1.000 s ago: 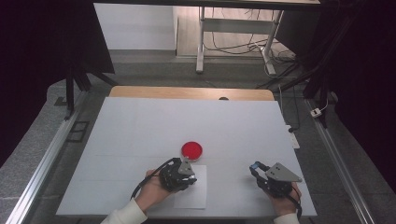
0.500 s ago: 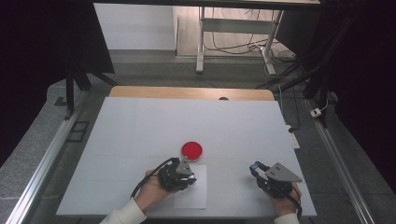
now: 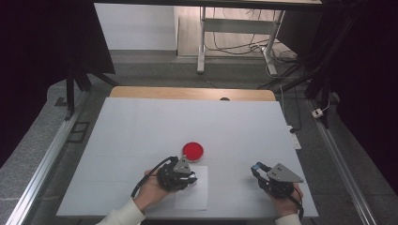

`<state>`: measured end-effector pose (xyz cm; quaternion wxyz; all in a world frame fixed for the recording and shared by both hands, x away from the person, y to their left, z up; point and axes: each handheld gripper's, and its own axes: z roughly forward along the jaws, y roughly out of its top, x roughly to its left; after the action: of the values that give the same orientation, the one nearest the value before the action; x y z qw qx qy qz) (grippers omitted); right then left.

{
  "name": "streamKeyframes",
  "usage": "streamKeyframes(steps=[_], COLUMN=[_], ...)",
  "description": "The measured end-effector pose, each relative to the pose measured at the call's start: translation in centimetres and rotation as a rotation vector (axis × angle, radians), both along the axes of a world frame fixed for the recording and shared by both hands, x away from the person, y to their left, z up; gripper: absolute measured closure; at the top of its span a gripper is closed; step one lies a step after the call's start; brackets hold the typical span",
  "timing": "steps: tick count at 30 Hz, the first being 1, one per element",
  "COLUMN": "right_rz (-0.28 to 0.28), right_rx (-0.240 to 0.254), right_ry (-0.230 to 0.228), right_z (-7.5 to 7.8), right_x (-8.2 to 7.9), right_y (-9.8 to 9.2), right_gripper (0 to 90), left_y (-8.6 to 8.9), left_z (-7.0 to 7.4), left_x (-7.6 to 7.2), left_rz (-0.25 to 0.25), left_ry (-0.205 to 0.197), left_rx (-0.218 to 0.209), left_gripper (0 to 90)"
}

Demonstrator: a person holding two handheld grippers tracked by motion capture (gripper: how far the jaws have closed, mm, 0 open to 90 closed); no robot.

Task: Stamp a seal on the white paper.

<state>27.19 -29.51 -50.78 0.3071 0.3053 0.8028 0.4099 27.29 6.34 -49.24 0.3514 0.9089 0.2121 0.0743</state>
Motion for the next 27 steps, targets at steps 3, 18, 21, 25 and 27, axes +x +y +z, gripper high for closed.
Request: streamKeyframes(steps=[3,18,21,25,27], right_rz=[-0.001,0.000,0.002,0.002,0.002], right_rx=[0.004,-0.002,0.000,0.000,0.000], right_ry=[0.000,-0.002,-0.001,-0.001,-0.001], right_z=[0.0,0.0,0.0,0.0,-0.1], right_x=[0.0,0.0,0.0,0.0,0.0], right_y=[0.0,0.0,0.0,0.0,0.0], right_gripper=[65.1,65.1,65.1,65.1,65.1], left_y=[0.4,2.2,2.5,3.2,3.5], left_z=[0.6,2.0,2.2,2.6,2.9], left_x=[0.0,0.4,0.5,0.6,0.6], left_rz=[0.010,0.071,0.079,0.097,0.111], left_ry=[-0.005,0.011,0.011,0.000,-0.008], left_rx=[-0.033,-0.161,-0.170,-0.182,-0.193], left_gripper=[75.6,75.3,75.3,75.3,75.3])
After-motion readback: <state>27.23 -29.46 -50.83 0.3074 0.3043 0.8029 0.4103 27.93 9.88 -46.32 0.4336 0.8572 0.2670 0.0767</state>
